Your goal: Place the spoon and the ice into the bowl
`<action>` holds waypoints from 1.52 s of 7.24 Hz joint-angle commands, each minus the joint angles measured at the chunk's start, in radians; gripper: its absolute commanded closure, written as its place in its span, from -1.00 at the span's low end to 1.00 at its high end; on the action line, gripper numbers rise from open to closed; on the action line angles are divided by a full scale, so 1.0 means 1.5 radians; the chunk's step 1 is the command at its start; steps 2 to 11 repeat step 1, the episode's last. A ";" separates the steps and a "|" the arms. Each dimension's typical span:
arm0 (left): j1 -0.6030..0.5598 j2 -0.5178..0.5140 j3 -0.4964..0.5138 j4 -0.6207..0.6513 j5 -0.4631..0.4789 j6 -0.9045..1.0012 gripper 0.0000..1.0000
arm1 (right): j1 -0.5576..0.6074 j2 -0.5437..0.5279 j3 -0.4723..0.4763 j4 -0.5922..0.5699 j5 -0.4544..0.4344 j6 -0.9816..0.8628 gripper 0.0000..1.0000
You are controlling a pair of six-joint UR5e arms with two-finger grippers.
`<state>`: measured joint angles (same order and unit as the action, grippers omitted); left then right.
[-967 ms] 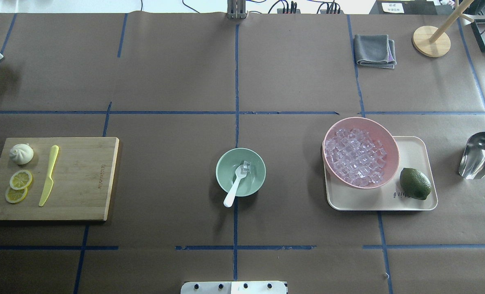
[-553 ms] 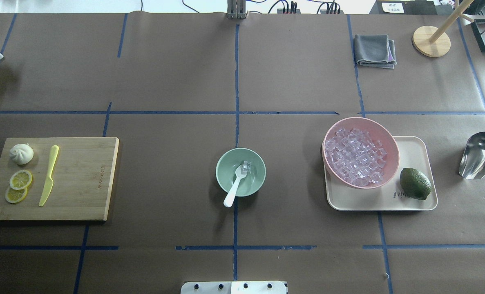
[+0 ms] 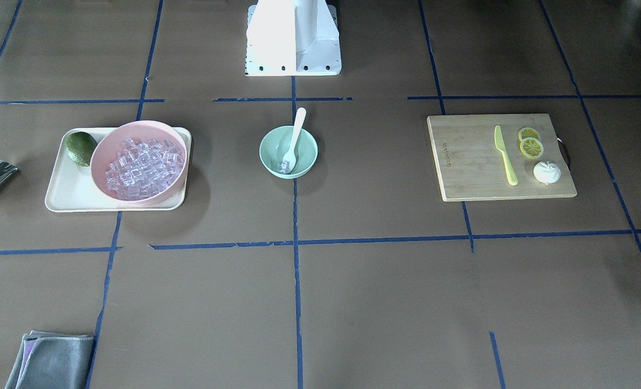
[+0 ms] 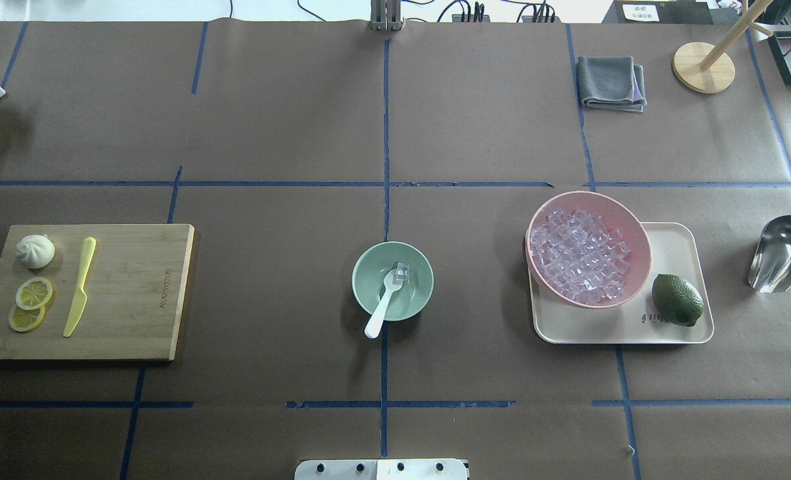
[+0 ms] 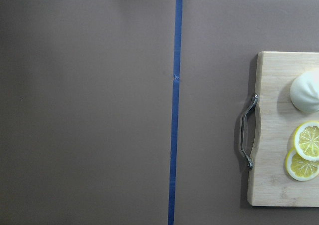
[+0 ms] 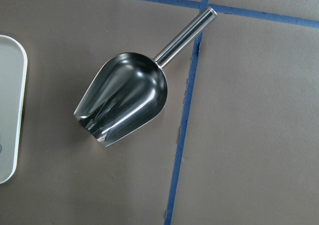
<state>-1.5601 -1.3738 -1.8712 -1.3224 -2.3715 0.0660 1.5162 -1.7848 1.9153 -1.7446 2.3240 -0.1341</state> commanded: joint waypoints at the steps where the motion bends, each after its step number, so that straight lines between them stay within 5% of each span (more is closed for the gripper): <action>1: 0.000 0.001 0.000 0.000 0.000 0.000 -1.00 | 0.000 0.001 -0.001 0.000 0.000 0.000 -1.00; 11: 0.000 0.001 0.000 0.000 0.000 0.000 -1.00 | 0.000 0.001 -0.001 0.000 0.000 0.000 -1.00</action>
